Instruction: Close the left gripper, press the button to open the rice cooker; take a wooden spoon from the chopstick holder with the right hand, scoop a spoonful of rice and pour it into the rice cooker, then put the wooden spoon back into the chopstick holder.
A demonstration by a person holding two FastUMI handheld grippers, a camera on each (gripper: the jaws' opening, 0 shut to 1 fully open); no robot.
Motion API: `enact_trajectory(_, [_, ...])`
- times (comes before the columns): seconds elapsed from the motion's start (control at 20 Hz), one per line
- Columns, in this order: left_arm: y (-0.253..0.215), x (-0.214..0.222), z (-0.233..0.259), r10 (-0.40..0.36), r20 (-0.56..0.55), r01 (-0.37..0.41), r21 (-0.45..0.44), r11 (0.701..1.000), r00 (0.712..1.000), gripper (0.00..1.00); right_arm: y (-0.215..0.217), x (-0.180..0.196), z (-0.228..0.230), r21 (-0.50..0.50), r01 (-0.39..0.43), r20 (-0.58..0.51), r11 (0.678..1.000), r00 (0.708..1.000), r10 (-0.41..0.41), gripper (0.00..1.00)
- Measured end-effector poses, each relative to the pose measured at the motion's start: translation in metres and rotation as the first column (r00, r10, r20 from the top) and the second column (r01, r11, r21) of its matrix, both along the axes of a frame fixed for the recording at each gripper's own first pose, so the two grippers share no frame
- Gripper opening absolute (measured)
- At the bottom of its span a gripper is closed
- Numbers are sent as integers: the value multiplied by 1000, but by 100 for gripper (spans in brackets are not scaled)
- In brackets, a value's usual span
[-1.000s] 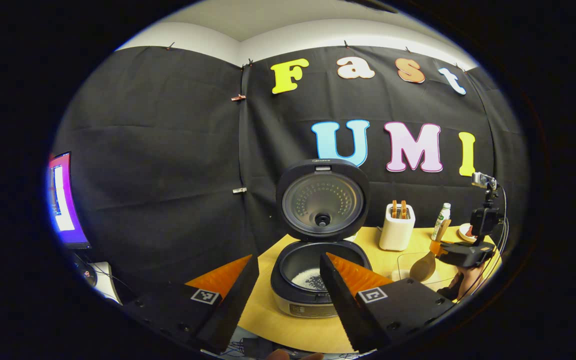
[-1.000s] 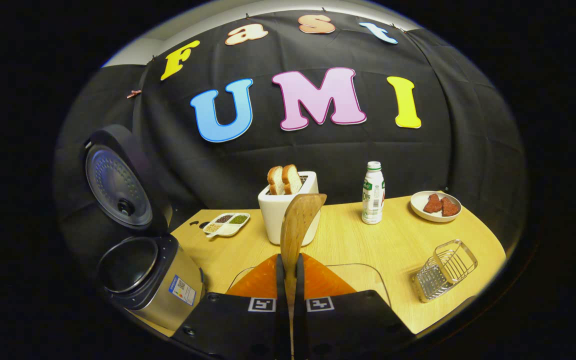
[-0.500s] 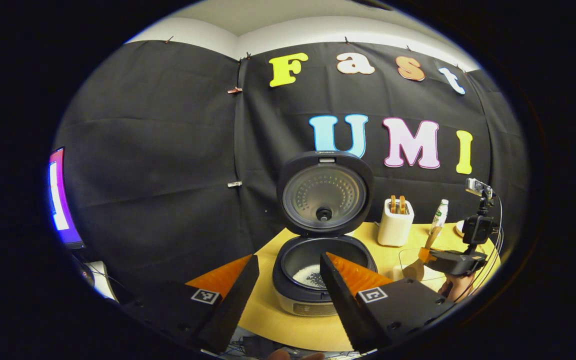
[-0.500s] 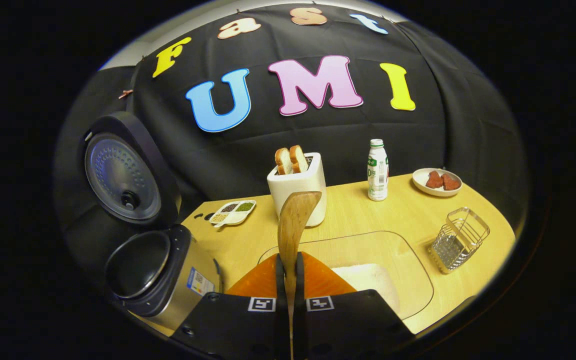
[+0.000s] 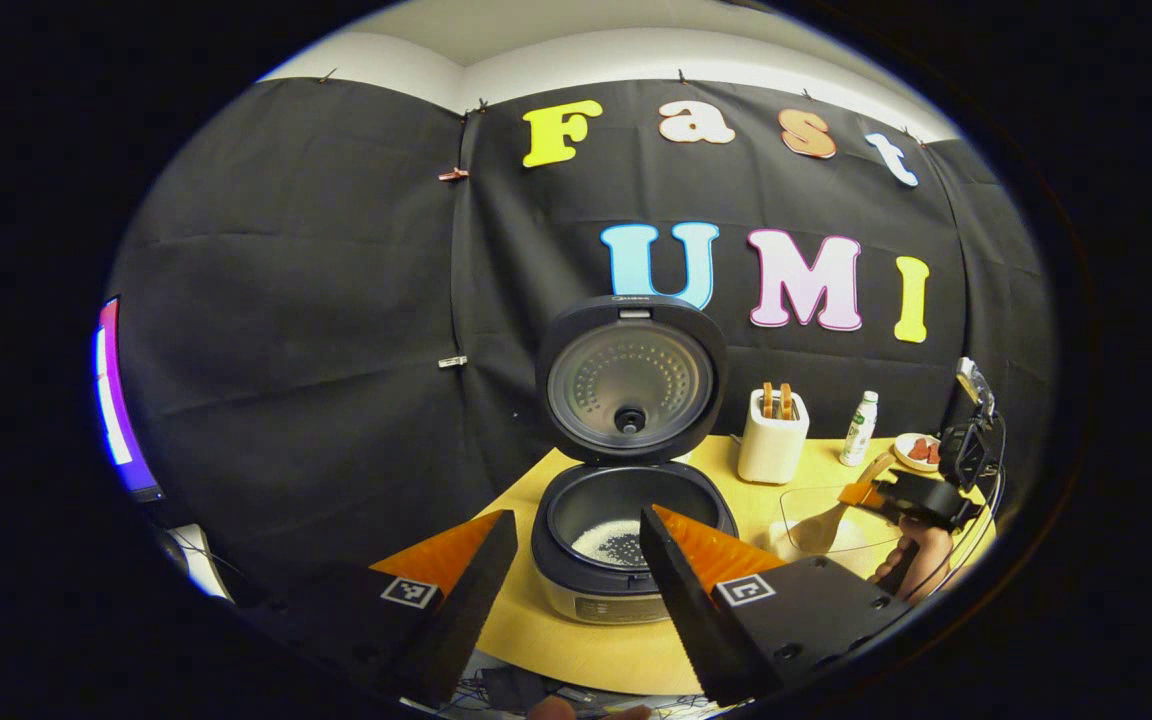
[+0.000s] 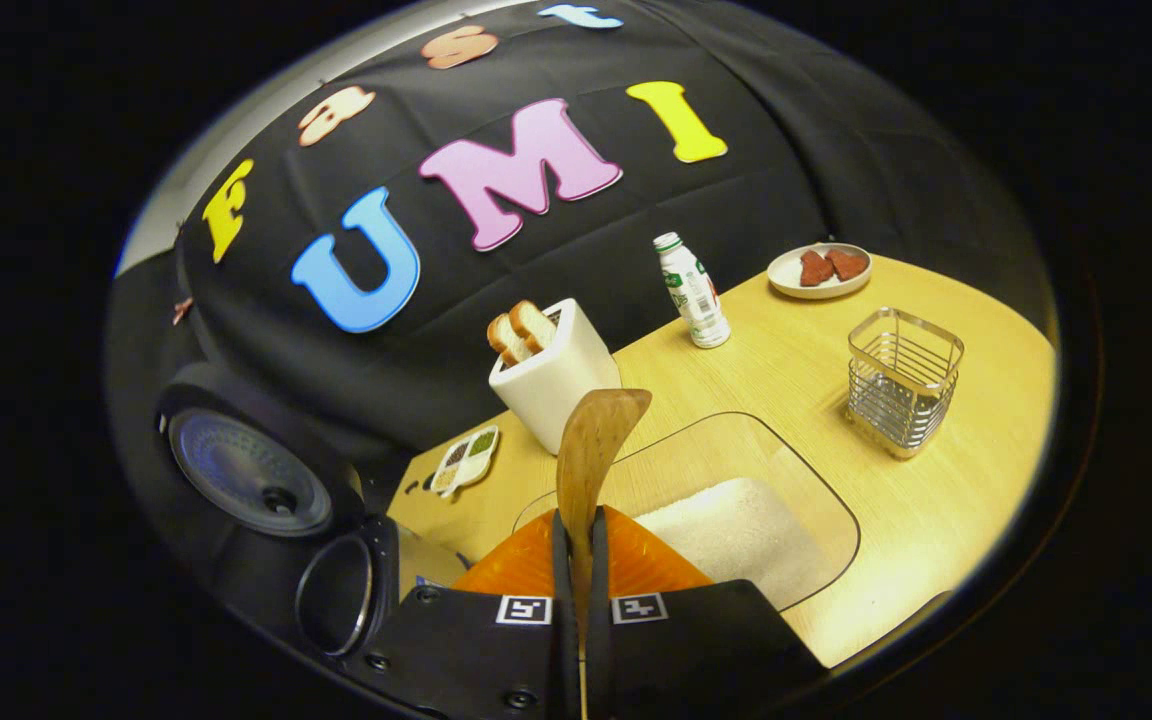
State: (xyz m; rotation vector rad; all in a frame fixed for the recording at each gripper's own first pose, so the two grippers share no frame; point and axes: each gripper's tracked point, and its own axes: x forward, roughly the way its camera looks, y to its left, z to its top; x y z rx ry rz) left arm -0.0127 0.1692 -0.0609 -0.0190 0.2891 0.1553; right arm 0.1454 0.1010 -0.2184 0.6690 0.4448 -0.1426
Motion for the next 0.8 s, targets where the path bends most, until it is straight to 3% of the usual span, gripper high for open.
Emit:
enact_trajectory(0.55, [-7, -2, 24, -17, 34, 16, 24, 1000, 999, 86, -34, 8, 31, 123, 120, 65, 985, 990, -129, 7])
enact_trajectory(0.8, [1, 1, 25, 17, 27, -19, 49, 999, 999, 86, -30, 12, 52, 177, 115, 81, 978, 988, -131, 7])
